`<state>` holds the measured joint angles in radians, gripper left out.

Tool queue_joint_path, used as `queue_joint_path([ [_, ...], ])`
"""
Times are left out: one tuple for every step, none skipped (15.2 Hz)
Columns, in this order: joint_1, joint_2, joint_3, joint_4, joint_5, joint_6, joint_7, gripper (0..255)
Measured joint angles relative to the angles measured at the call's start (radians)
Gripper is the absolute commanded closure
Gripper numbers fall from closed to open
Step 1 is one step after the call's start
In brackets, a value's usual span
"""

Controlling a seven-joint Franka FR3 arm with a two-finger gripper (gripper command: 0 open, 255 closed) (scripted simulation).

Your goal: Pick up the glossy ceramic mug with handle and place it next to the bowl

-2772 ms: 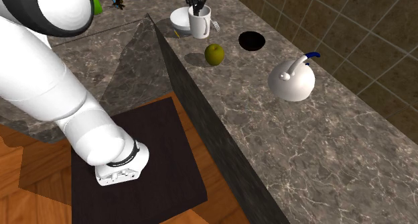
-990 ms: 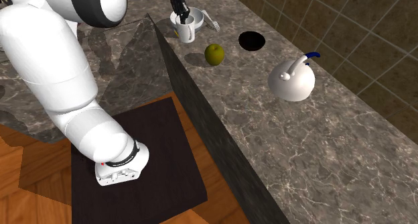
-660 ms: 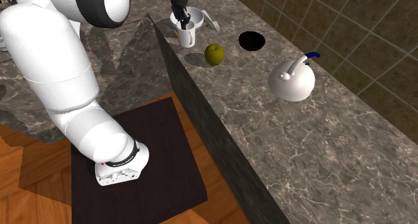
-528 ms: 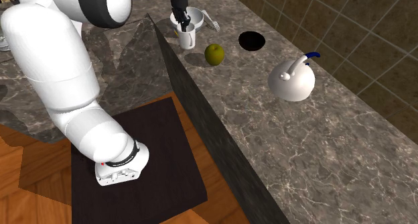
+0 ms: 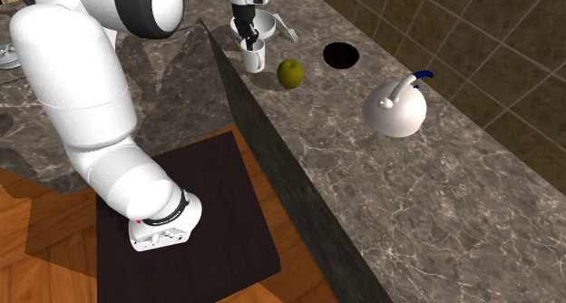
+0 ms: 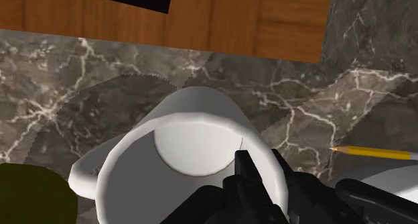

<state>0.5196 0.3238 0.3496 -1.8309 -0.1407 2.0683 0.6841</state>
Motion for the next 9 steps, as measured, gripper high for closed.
queue_joint_path([
  [0.000,0.001,0.000,0.000,0.000,0.001,0.000,255],
  [0.000,0.001,0.000,0.000,0.000,0.001,0.000,255],
  [0.000,0.001,0.000,0.000,0.000,0.002,0.000,255],
  [0.000,0.001,0.000,-0.001,0.000,0.002,0.000,0],
  [0.000,0.001,0.000,-0.001,0.000,0.002,0.000,0],
  [0.000,0.001,0.000,-0.001,0.000,0.002,0.000,0],
  [0.000,0.001,0.000,-0.001,0.000,0.002,0.000,0],
  [0.000,0.001,0.000,-0.001,0.000,0.002,0.000,0],
  [0.000,0.001,0.000,-0.001,0.000,0.002,0.000,0],
])
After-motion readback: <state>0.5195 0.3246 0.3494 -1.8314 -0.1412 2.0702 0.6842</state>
